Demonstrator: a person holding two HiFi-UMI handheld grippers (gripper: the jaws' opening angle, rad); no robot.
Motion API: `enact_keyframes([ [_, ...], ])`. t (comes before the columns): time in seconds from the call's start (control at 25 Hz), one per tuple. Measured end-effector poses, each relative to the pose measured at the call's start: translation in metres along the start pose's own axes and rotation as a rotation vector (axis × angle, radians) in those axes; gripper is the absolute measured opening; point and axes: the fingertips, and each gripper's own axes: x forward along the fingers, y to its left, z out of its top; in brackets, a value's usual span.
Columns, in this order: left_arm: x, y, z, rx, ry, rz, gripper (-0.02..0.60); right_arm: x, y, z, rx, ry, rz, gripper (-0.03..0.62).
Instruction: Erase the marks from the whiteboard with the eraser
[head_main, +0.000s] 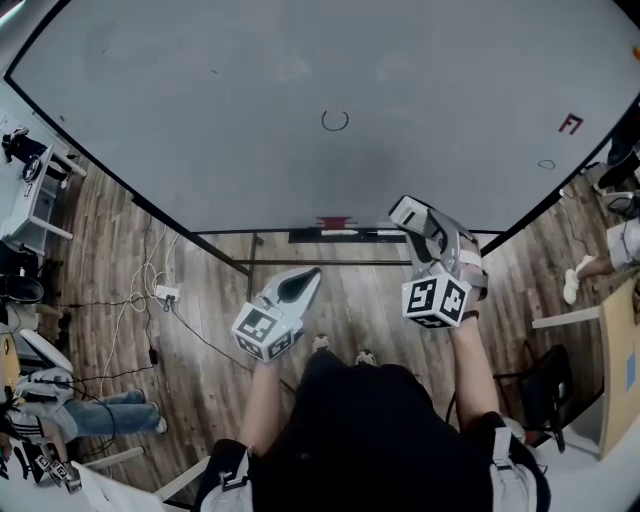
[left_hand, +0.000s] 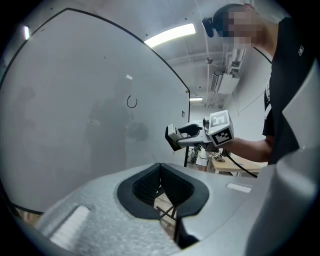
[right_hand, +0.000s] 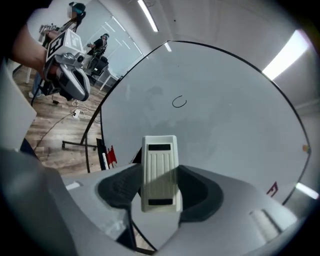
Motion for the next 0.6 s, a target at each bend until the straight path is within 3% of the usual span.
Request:
enact_keyframes([
  [0.32,0.026,0.043,0.022,0.037,-0.016,-0.044,0.011,0.028,-0.054,0.057,-0.17,0.043,-0.122,0.232],
  [0.6,0.05,0.076,0.042,0.074,-0.023,-0.117,0.011,0.059,-0.075,0.088,-0.169,0.091,-0.148,0.232],
])
